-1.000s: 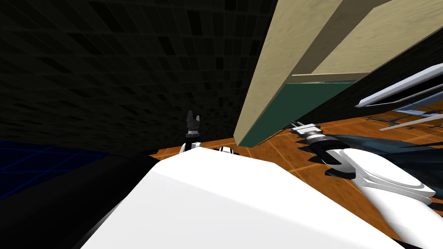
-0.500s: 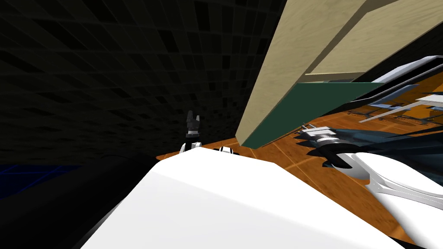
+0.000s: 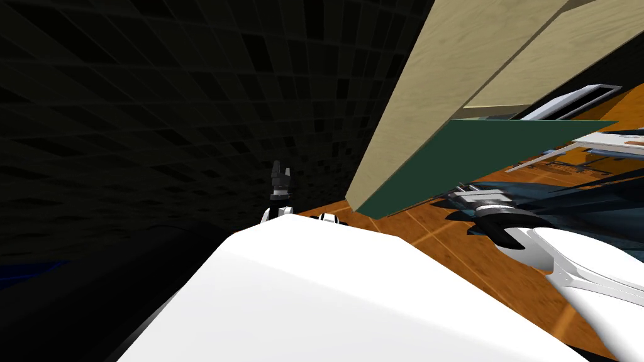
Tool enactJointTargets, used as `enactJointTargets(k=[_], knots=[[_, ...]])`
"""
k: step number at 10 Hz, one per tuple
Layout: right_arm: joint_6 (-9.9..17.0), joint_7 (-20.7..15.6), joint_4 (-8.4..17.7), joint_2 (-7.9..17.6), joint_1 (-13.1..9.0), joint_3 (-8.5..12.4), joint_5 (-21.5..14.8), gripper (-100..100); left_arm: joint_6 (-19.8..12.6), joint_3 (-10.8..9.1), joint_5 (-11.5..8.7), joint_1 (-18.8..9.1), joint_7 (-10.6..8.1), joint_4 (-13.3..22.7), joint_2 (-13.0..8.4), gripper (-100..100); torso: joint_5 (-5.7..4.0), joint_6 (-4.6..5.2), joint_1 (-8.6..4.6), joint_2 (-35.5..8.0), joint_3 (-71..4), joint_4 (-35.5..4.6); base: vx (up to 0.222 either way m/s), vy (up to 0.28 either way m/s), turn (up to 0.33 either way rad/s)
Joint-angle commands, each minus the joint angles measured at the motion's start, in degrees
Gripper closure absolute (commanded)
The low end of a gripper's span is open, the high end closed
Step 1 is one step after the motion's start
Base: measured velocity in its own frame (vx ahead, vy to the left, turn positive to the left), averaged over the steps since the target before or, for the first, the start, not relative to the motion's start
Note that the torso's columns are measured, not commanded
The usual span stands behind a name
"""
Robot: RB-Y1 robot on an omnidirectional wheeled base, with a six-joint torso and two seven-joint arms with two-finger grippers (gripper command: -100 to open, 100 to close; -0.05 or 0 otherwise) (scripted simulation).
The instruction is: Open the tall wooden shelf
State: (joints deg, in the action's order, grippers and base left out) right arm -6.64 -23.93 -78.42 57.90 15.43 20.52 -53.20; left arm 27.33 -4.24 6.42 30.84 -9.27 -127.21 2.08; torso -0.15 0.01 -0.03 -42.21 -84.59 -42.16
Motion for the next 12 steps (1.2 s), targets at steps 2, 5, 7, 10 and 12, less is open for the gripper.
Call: enactJointTargets(k=[2,5,7,10,12], knots=[[1.5,0.1,2.3,0.3,0.5,0.7,0.5,100,0.0,-0.01,0.0,0.0,0.00,0.0,0.0,0,0.12,0.05,-0.14,0.2,-0.1,-0.1,0.045,0.178,-0.099],[3.6,0.3,5.2,1.0,1.1,1.7,1.2,100,0.0,-0.01,0.0,0.0,0.00,0.0,0.0,0,0.01,-0.14,-0.05,0.2,-0.1,0.0,0.065,0.185,-0.109],[5.6,0.6,8.1,1.6,1.7,2.6,1.8,100,0.0,0.07,0.0,0.1,-0.01,0.0,0.0,0,-0.04,0.13,0.23,0.0,0.0,0.0,0.052,0.277,-0.176],[6.1,0.4,10.0,1.7,1.4,3.2,1.9,100,-0.2,2.83,0.5,1.7,-0.58,1.6,-0.3,0,0.33,-0.62,2.03,1.3,-1.1,-0.3,0.015,0.133,-0.106],[4.8,2.0,11.4,4.3,2.4,3.3,3.5,-100,-0.1,3.80,0.7,2.1,-0.78,2.0,-0.5,0,0.32,-0.34,1.11,0.9,-0.7,-0.1,-0.007,-0.028,-0.053]])
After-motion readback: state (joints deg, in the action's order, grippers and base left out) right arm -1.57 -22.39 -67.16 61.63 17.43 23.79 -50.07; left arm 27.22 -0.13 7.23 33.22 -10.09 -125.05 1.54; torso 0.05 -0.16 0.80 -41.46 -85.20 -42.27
